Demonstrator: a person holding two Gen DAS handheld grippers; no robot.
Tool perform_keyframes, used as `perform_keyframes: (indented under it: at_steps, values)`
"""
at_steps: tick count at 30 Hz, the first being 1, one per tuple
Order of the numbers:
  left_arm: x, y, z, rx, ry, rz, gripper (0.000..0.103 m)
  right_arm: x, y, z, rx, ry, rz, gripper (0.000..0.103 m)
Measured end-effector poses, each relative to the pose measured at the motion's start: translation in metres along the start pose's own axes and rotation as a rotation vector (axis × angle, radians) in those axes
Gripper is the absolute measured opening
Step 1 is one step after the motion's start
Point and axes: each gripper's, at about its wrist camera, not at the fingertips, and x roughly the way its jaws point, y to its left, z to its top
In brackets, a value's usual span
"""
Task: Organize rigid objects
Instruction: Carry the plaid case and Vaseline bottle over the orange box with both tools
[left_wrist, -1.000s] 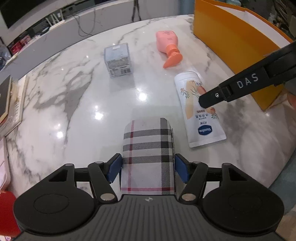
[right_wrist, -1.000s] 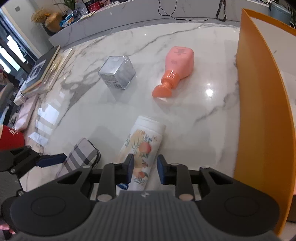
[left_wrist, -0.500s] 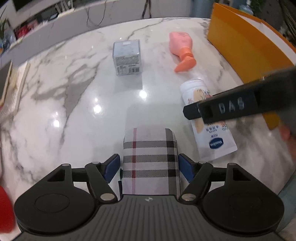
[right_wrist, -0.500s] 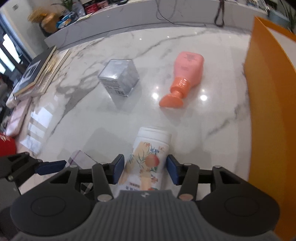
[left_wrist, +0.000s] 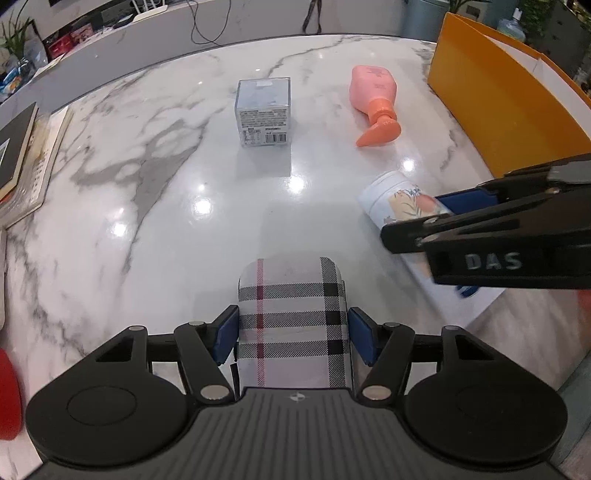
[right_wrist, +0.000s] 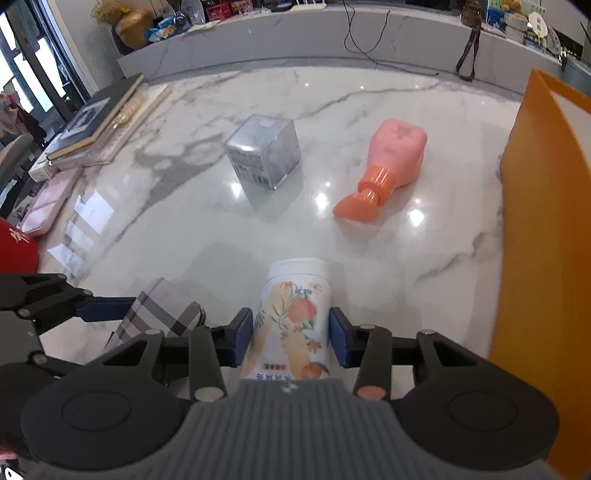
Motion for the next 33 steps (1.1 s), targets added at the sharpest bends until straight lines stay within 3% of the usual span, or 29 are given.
perform_keyframes:
  at_steps: [3, 7, 19, 27, 33]
  values:
    - [-0.008, -0.002, 0.002, -0.015, -0.019, 0.004, 0.072, -0.014, -0.004, 0.000, 0.009, -0.022, 0.027, 0.040]
    - [-0.020, -0.009, 0.008, -0.024, -0.044, 0.012, 0.072, -0.030, -0.011, 0.000, 0.026, -0.037, 0.047, 0.024]
    - [-0.073, -0.054, 0.034, 0.024, -0.136, 0.026, 0.072, -0.104, -0.036, 0.000, 0.053, -0.163, 0.086, 0.023]
    - [-0.106, -0.107, 0.086, 0.096, -0.239, -0.045, 0.072, -0.166, -0.095, 0.013, 0.096, -0.292, -0.006, 0.023]
    - [-0.096, -0.177, 0.125, 0.299, -0.280, -0.078, 0.072, -0.189, -0.172, 0.008, 0.226, -0.332, -0.120, 0.023]
